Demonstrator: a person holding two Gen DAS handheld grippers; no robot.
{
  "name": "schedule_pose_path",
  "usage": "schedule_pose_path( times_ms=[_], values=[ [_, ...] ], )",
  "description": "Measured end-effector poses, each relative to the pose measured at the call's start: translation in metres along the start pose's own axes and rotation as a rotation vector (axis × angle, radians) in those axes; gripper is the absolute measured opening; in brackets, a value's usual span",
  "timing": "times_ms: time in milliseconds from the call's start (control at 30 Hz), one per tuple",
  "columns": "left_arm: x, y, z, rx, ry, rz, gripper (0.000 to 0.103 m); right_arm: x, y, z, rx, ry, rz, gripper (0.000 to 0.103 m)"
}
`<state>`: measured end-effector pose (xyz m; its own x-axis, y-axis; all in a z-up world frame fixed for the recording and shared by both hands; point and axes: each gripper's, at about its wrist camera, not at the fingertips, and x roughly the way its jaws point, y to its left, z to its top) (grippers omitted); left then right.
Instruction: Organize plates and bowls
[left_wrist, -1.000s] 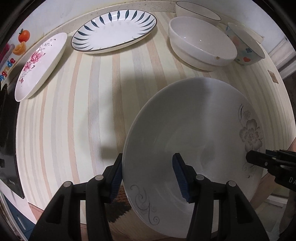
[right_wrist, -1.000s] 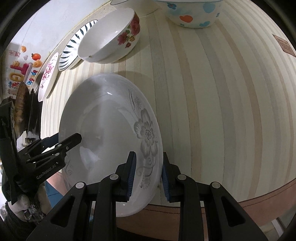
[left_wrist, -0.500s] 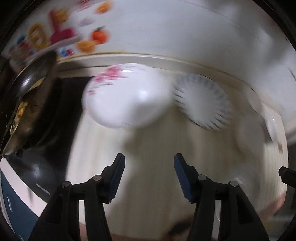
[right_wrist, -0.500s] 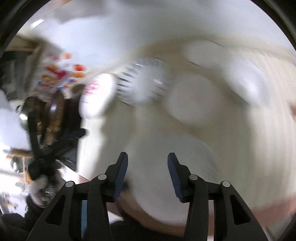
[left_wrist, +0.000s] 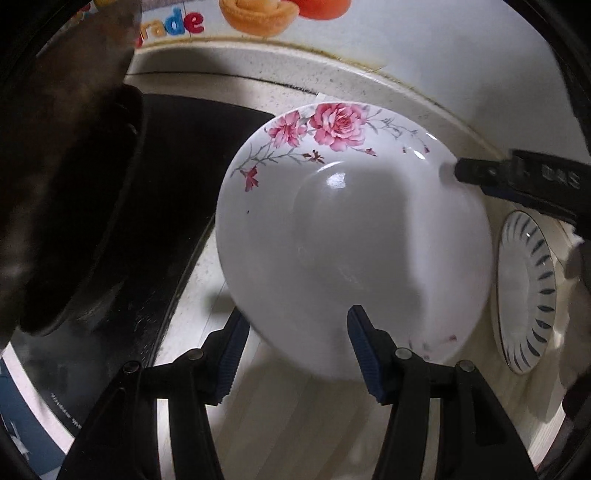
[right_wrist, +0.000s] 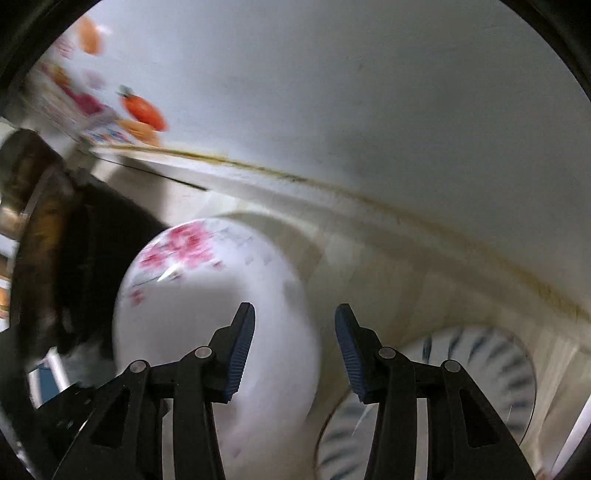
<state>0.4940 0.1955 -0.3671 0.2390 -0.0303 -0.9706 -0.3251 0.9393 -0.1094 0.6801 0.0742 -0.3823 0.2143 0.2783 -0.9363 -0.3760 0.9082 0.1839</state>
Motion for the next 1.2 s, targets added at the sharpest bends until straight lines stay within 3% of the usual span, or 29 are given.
schedule_pose_path(
  times_ms=[67, 167, 533, 833, 1000, 1033, 1200],
  values=[
    [0.010, 0.003, 0.005, -0.023, 0.016, -0.007, 0.053, 0.016, -0.003, 0.012, 0.011, 0.018, 0.009, 0.045],
    [0.013, 0.009, 0.008, -0.056, -0.007, -0.036, 0.048, 0.031, -0.005, 0.020, 0.006, 0.029, 0.027, 0.030],
    [-0.006, 0.018, 0.006, -0.061, -0.053, -0.057, 0.045, 0.015, -0.004, -0.002, -0.057, 0.018, 0.065, 0.020],
    [-0.045, 0.003, -0.014, 0.032, -0.081, -0.068, 0.045, -0.034, -0.021, -0.062, -0.010, -0.001, 0.090, 0.019],
    [-0.083, -0.013, -0.050, 0.087, -0.120, -0.070, 0.045, -0.074, -0.035, -0.105, 0.048, -0.041, 0.123, 0.019],
    [-0.092, -0.023, -0.072, 0.098, -0.126, -0.068, 0.045, -0.085, -0.039, -0.116, 0.059, -0.054, 0.131, 0.019],
    [-0.117, -0.045, -0.100, 0.150, -0.141, -0.100, 0.045, -0.137, -0.061, -0.176, 0.109, -0.090, 0.147, 0.019]
  ],
)
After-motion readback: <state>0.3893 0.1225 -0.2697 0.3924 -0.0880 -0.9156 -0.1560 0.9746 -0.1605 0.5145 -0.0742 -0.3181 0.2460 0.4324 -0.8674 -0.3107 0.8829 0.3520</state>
